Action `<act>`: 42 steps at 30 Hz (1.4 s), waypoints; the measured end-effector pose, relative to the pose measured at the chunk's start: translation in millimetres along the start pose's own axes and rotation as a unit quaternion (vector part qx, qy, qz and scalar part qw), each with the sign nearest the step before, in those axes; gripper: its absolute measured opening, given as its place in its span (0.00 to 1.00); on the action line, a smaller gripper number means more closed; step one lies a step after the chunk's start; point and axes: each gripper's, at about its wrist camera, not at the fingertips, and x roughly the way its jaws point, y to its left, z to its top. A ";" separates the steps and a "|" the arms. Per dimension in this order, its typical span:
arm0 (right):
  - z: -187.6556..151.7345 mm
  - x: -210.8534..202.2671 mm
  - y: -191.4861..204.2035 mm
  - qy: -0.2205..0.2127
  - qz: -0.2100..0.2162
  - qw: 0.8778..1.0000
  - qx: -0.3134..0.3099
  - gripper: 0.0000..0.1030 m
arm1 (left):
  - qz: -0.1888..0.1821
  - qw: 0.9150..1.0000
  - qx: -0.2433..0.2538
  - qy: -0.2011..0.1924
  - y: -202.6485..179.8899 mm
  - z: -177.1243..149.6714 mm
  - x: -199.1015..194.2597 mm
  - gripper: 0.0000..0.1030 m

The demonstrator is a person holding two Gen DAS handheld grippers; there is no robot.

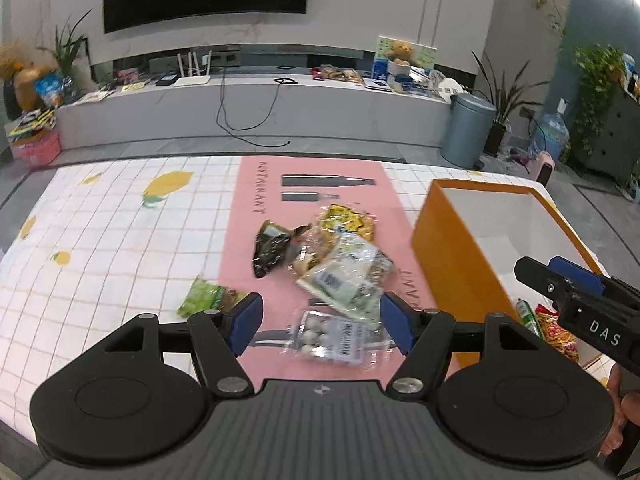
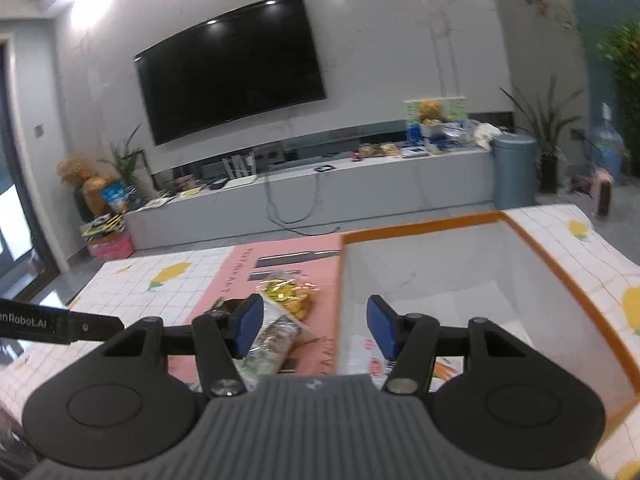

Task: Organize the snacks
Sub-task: 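Move both grippers back over the snack pile, then grasp the clear bag of white balls with the right gripper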

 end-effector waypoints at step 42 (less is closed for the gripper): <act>-89.4 161.5 107.2 0.153 0.143 0.938 -0.275 0.97 | -0.016 0.991 -0.117 0.066 112.2 -23.2 49.9 0.76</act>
